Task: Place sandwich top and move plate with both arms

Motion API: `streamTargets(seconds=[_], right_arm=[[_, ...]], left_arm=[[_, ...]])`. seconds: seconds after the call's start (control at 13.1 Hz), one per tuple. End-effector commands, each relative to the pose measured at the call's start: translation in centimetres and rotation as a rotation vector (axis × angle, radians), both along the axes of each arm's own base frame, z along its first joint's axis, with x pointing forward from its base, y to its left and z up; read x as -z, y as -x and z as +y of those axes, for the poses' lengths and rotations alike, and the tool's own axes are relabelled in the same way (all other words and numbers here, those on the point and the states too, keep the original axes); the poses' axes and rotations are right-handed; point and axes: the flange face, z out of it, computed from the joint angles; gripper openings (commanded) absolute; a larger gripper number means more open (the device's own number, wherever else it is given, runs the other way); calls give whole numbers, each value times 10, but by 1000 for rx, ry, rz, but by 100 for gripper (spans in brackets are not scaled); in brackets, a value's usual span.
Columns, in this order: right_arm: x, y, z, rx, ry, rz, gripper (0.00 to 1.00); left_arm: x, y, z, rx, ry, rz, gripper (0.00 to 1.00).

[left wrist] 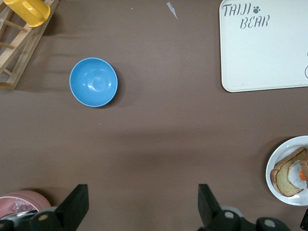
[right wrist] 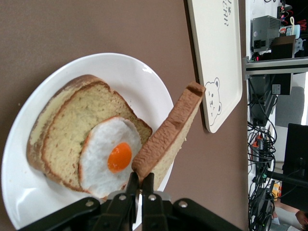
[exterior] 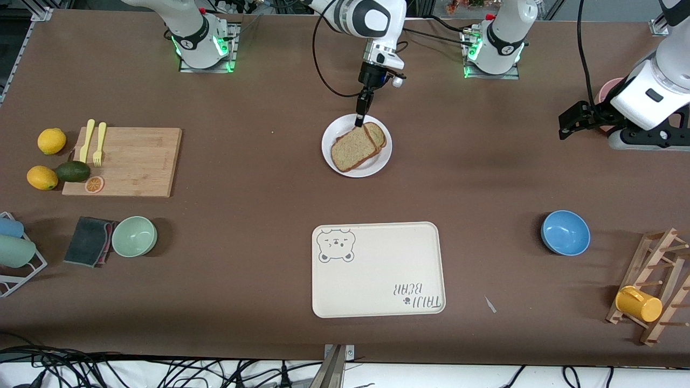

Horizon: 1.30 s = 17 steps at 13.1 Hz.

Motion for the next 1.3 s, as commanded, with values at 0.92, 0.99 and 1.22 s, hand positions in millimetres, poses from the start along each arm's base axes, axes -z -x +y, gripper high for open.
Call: streamTargets(seconds=[0.92,0.99,1.22], right_arm=[[-3,17,12,-15,-5,-17,50],[-4,17,12,-14,-3,-19,60],[-3,12,7,58,-20,22,100]], left_arm=[[-6,-1,2,13,25,6,100],[-6,-2,2,13,25,4,100],[-6,-1,1,15,25,6,100]])
